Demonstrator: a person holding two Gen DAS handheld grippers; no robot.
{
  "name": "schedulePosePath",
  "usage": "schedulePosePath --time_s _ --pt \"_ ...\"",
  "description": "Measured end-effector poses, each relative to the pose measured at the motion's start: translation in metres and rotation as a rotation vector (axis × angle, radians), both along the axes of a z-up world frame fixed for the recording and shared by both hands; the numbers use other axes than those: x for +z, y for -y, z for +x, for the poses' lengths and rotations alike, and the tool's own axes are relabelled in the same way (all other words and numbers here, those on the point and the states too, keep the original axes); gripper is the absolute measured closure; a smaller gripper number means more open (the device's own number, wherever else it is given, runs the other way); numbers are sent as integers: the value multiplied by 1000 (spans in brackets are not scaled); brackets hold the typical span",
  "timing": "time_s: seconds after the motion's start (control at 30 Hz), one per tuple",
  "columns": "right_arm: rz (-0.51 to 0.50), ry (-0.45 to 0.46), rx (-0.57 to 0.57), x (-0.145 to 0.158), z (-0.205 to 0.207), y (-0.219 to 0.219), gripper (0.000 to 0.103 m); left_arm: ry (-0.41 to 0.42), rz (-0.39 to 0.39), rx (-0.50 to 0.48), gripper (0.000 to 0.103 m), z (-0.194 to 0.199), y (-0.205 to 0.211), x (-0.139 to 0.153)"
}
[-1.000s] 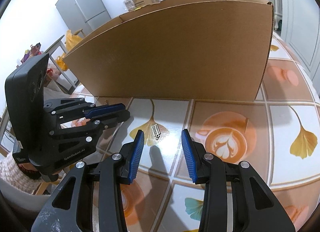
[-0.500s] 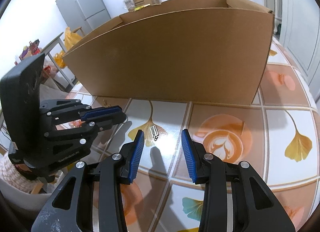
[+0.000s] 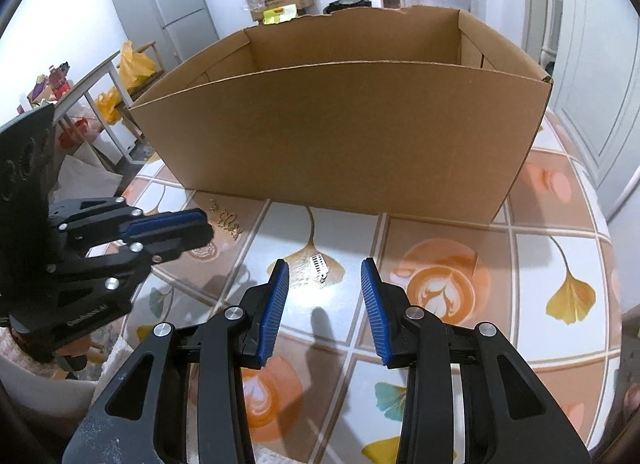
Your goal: Organize jewelry
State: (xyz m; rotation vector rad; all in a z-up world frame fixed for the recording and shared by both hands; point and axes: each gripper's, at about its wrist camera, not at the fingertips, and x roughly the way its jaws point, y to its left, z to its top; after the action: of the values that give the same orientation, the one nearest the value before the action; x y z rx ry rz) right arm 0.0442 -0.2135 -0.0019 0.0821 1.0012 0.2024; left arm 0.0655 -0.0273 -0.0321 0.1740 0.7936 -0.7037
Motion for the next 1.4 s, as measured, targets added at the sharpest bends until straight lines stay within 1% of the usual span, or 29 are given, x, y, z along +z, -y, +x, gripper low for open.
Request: schedulePosePath --time_s 0.17,0.2,0.27,0.47,0.57,0.63,0.73,0.8,0.83,0.87,0.93,1.03,1.13,1.4 --pt "-18 -14 12 -5 1 -10 69 3 -22 10 94 -8 -8 9" --pt "-24 -19 17 -6 4 -12 71 -4 -30 12 94 -8 -10 9" --pt "-37 -29 24 -10 10 -14 74 -16 -45 13 94 -8 -13 8" --pt "-79 -70 49 -24 27 -23 83 -27 -46 3 94 -6 -16 -1" --pt "-113 -72 83 -26 30 -29 83 -42 -52 -3 94 -3 -17 -7" --pt "-176 -80 122 -26 32 -37 83 -51 -57 -7 94 -2 -16 -10" --pt "-199 -117 152 -26 37 -40 83 -62 -72 -7 94 2 -17 -14" --pt "-211 -142 167 -29 45 -48 86 -66 -77 -4 94 5 -18 -15" --pt "-213 -153 172 -29 47 -49 92 -70 -80 -1 94 7 -18 -15" --pt "-212 -164 177 -31 52 -55 98 -71 -82 1 94 8 -19 -16" --pt "-204 -186 176 -31 56 -56 99 -72 -86 7 94 9 -22 -15" --pt "-176 -201 167 -32 60 -55 101 -69 -92 11 94 8 -26 -13" --pt "-105 -214 135 -34 63 -47 101 -63 -92 17 94 7 -28 -10" --pt "5 -198 70 -34 64 -39 101 -50 -86 29 94 -1 -31 -1"
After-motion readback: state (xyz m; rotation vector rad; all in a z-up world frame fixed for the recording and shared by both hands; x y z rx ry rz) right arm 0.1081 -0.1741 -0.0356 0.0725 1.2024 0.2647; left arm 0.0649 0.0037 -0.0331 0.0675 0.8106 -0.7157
